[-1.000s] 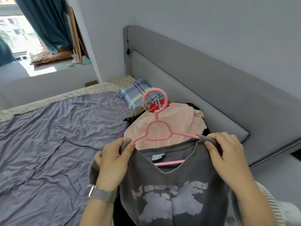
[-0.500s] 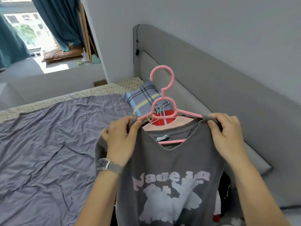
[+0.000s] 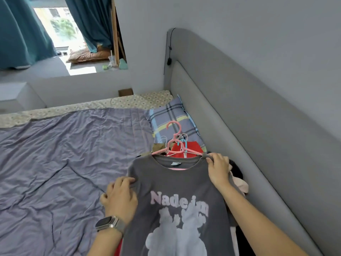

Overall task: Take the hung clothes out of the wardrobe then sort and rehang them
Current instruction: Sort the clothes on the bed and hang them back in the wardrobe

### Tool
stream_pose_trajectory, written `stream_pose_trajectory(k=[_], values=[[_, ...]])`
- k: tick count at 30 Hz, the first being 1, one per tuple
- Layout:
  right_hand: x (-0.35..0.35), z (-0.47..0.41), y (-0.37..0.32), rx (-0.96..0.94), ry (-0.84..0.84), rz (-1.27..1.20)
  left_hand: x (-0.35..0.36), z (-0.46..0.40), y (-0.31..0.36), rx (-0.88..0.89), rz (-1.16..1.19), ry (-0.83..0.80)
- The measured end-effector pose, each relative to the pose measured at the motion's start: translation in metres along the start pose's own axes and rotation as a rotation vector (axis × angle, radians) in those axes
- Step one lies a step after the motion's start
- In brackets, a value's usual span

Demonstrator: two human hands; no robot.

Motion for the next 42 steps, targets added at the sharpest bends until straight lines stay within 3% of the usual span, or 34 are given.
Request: stream_pose_trajectory(k=[3,7,11,13,22,32,37,42], values=[[0.034,-0.037,0.005,0.051,-0.135,0.106,0.002,-0.006,0.003,0.007,0.009,0.019],[0.068,-0.059,0.021,0.041,-0.224,0.447,0.003,-0.018,0.007,0.057,0.019,0.034],[0.120,-0.036,0.051,-0.024,-0.691,0.798,0.003,-0.029,0.012,0.102,0.058,0.078],[0.127,-0.024,0.065,-0.055,-0.775,0.916,0.008,-0.034,0.016,0.115,0.082,0.070],[0.110,-0.004,0.046,-0.165,-0.764,0.820,0.025,-0.029,0.030,0.190,0.164,0.019],[0.126,0.094,-0.062,-0.441,-1.067,0.656,0.006,0.021,-0.014,0.086,0.185,0.018],[0.128,0.136,-0.100,-0.530,-1.057,0.518,-0.021,0.053,-0.063,-0.050,0.164,0.045],[0.113,0.161,-0.110,-0.514,-0.964,0.383,-0.046,0.085,-0.081,-0.071,0.164,0.125]])
Point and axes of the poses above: each hand's wrist, its own z-axis away from the middle knuckle, its own x-axis out of the palm, y = z × x, the point moved 9 cm from there along -z, towards the middle knuckle, and after that the axes turned 15 degrees about x, right-handed, at the moved point
